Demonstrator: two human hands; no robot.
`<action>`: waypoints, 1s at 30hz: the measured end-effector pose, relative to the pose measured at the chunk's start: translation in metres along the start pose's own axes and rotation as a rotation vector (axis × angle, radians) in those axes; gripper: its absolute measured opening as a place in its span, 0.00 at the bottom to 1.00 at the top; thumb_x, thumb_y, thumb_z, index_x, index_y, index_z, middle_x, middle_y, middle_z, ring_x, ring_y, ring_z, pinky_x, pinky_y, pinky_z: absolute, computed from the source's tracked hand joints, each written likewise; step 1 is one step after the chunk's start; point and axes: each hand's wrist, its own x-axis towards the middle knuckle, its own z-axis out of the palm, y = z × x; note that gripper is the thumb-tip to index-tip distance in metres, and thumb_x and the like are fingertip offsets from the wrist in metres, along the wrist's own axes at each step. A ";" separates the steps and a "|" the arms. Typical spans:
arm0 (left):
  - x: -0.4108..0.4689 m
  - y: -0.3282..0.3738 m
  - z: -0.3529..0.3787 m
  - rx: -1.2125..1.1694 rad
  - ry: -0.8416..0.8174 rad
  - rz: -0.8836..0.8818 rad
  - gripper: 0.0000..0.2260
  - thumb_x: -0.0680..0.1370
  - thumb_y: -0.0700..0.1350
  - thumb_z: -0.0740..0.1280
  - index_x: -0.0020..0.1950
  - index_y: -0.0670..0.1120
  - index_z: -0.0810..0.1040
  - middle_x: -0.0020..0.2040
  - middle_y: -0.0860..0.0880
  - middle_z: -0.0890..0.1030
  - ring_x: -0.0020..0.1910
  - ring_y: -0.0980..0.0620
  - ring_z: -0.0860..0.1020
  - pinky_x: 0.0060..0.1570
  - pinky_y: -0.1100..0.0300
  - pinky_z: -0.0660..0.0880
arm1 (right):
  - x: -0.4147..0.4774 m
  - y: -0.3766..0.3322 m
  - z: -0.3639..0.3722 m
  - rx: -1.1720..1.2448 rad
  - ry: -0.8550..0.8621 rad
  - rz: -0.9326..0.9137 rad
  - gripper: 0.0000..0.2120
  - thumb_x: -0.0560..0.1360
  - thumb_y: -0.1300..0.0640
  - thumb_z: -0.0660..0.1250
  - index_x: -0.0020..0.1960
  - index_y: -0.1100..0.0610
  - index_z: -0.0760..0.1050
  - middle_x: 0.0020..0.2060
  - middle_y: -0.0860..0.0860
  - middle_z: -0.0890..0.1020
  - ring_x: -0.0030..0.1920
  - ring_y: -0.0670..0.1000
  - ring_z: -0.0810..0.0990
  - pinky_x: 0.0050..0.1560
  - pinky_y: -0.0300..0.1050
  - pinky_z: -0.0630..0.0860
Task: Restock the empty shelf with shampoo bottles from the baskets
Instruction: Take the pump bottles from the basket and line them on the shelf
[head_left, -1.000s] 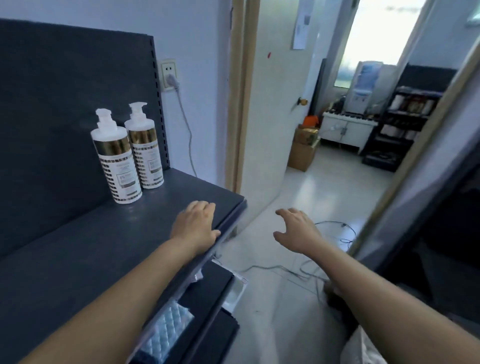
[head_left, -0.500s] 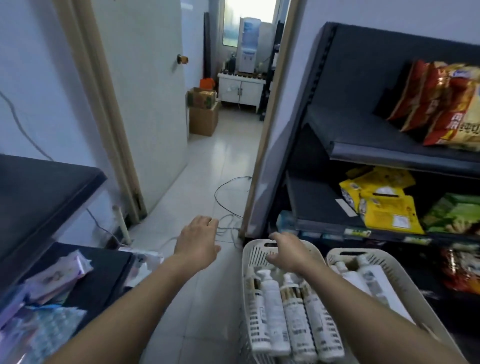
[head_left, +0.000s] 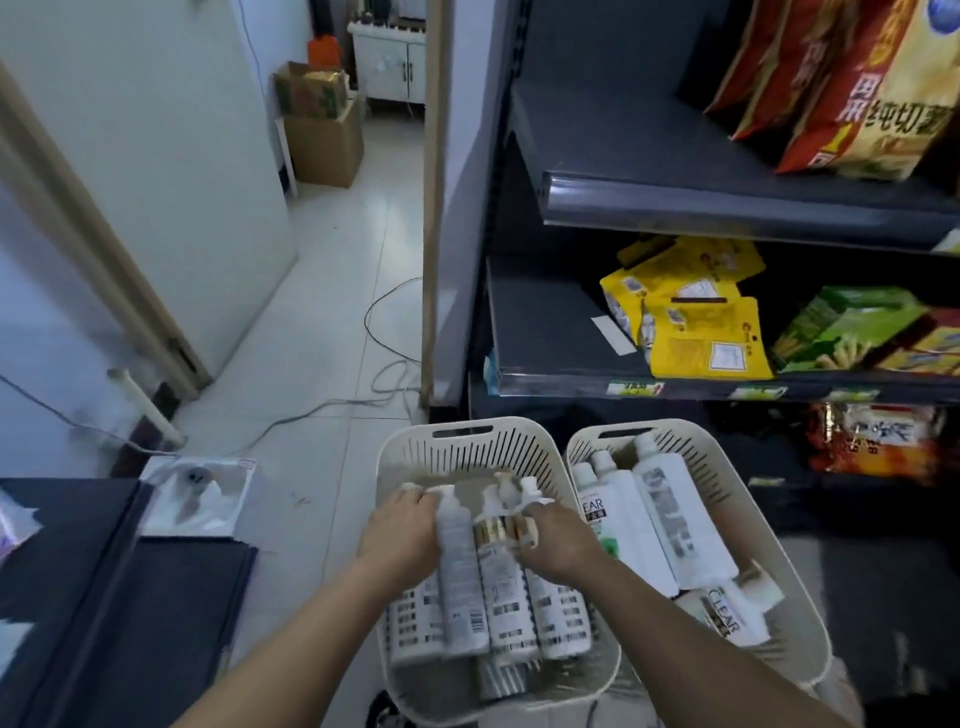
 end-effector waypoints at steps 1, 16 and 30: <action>0.004 0.001 0.005 0.000 -0.035 -0.005 0.22 0.78 0.48 0.63 0.71 0.46 0.67 0.69 0.46 0.70 0.69 0.46 0.67 0.64 0.51 0.69 | 0.004 0.004 0.004 0.004 -0.011 0.006 0.21 0.75 0.53 0.68 0.66 0.55 0.72 0.61 0.54 0.78 0.59 0.53 0.76 0.59 0.46 0.74; 0.101 -0.036 0.097 -0.183 -0.128 -0.288 0.30 0.75 0.49 0.53 0.75 0.38 0.54 0.67 0.34 0.68 0.59 0.36 0.74 0.55 0.45 0.75 | 0.085 0.032 0.048 -0.186 0.015 0.104 0.42 0.73 0.52 0.67 0.78 0.58 0.47 0.73 0.61 0.61 0.73 0.62 0.60 0.70 0.57 0.65; 0.096 -0.009 0.082 -0.134 -0.043 -0.413 0.28 0.77 0.44 0.63 0.75 0.39 0.57 0.70 0.37 0.66 0.67 0.38 0.65 0.65 0.48 0.64 | 0.079 0.038 0.058 0.077 0.224 0.018 0.27 0.74 0.55 0.71 0.69 0.60 0.66 0.64 0.57 0.72 0.63 0.57 0.72 0.58 0.50 0.75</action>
